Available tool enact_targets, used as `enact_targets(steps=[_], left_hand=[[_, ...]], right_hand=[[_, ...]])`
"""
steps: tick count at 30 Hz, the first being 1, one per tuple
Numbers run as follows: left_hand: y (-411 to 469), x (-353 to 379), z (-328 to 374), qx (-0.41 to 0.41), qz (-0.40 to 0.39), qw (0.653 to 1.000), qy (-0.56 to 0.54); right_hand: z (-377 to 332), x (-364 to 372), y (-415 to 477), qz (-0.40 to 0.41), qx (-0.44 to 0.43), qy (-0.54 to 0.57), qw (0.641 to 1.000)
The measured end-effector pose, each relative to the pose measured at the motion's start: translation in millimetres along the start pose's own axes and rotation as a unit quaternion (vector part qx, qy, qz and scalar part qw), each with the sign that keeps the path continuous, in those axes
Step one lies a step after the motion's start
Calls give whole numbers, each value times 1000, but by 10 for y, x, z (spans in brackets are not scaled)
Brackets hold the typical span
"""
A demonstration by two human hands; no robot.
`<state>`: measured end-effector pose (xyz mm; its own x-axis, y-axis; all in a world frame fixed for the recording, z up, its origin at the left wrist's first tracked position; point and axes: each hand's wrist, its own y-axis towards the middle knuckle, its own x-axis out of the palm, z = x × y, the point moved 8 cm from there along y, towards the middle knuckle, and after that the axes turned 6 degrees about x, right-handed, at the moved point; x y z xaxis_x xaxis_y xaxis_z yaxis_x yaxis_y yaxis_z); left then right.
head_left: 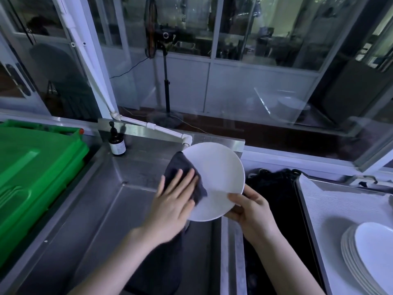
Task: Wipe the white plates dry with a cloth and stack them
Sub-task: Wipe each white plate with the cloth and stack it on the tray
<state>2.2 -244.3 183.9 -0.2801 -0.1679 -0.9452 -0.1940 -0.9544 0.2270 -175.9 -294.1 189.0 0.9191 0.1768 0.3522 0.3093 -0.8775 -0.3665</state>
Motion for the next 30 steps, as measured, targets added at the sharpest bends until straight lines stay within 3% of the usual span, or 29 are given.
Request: enact_targets(steps=[5, 9, 13, 15, 18, 22, 25, 28, 30], left_hand=[[105, 74, 414, 81, -27, 995, -43], [404, -102, 192, 72, -19, 997, -7], [565, -392, -95, 36, 46, 998, 9], [523, -504, -336, -22, 84, 994, -72], [412, -467, -608, -111, 91, 941, -306], [349, -547, -694, -115, 131, 934, -313], [412, -642, -557, -83, 100, 946, -296], [516, -565, -277, -29, 6, 972, -232], [495, -472, -234, -23, -37, 969, -245]], right_hand=[[244, 156, -25, -50, 29, -15, 998], [302, 186, -83, -85, 54, -48, 994], [155, 124, -102, -94, 42, -78, 992], [6, 51, -105, -94, 20, -111, 989], [-184, 40, -102, -114, 4, -175, 978], [-376, 95, -40, -126, 0, -268, 955], [-468, 261, -22, -166, -7, -345, 924], [-399, 512, -1, -208, -13, -451, 868], [-357, 567, 23, -218, -13, -486, 846]])
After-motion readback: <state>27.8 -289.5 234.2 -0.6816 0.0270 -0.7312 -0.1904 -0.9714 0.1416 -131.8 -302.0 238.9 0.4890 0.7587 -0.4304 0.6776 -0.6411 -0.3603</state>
